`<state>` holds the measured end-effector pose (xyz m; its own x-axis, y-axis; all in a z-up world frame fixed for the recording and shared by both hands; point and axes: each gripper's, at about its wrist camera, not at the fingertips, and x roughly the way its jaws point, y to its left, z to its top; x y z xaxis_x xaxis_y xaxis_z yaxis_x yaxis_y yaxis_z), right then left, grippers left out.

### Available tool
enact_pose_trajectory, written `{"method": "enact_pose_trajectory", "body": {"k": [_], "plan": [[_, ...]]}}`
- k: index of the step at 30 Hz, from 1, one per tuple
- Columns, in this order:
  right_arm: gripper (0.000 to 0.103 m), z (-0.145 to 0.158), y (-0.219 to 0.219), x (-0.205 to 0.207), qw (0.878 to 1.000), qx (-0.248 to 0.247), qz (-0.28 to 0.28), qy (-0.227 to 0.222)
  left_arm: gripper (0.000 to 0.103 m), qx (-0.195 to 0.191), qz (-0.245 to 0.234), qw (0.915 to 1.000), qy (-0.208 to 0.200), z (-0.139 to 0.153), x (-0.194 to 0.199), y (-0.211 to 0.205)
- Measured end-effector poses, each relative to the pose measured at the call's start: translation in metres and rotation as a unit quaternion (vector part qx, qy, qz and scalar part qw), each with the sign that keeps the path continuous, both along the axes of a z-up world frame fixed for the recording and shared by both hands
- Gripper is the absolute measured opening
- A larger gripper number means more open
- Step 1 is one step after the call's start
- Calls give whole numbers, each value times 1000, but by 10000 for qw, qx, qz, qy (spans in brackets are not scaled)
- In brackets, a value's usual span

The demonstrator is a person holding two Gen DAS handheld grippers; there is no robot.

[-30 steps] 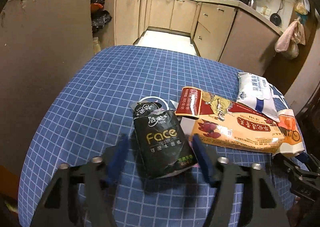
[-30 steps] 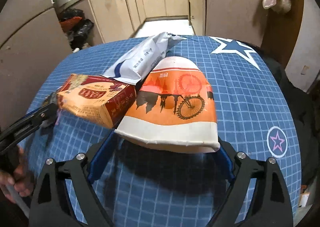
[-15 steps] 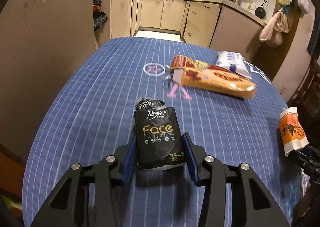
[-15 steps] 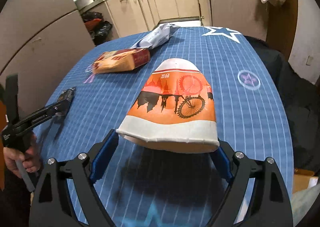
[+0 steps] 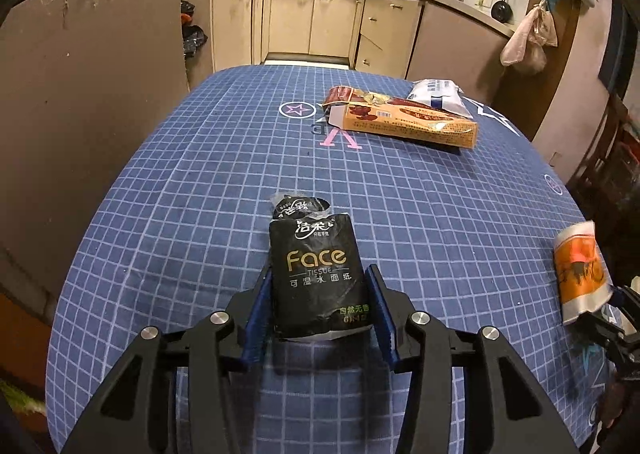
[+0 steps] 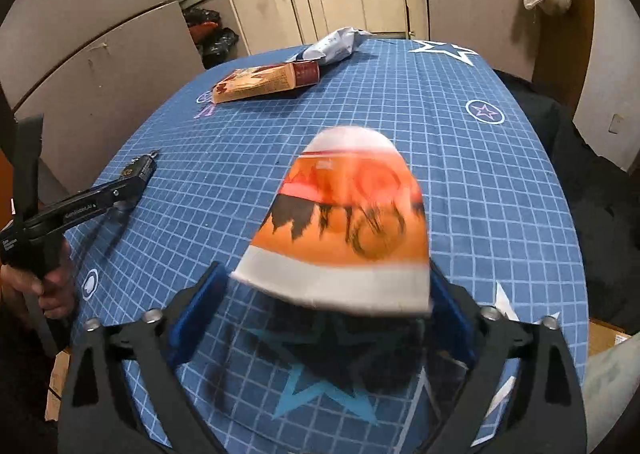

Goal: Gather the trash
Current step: 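Grasp the black Face tissue pack with the left tool while the right tool grasps the orange cup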

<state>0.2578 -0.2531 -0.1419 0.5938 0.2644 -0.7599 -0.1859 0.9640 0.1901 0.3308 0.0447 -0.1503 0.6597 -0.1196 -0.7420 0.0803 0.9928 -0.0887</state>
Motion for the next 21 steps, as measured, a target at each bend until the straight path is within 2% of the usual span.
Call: {"method": "enact_pose_trajectory", "body": {"k": [1, 4, 10, 14, 16, 17, 18, 21], "plan": [[98, 1, 0, -1, 9999, -71, -73, -5, 51, 11, 12, 10000, -5, 0, 0, -1], [98, 3, 1, -2, 9997, -177, -149, -17, 65, 1, 65, 9999, -83, 2, 0, 0], [98, 8, 5, 20, 9974, -260, -662, 106, 71, 30, -27, 9998, -219, 6, 5, -6], [98, -2, 3, 33, 9944, -271, -950, 370, 71, -261, 76, 9996, 12, 0, 17, 0], [89, -2, 3, 30, 9939, -350, -1010, 266, 68, -274, 78, 9996, 7, -1, 17, 0], [84, -1, 3, 28, 9939, -371, -1014, 206, 57, -272, 128, 9995, -11, -1, 16, 2], [83, -2, 3, 28, 9945, -300, -979, 199, 50, -290, 162, 9994, -15, -1, 16, 3], [81, -2, 2, 22, 9954, -217, -933, 60, 46, -337, 203, 9992, -22, -1, 11, 7]]}}
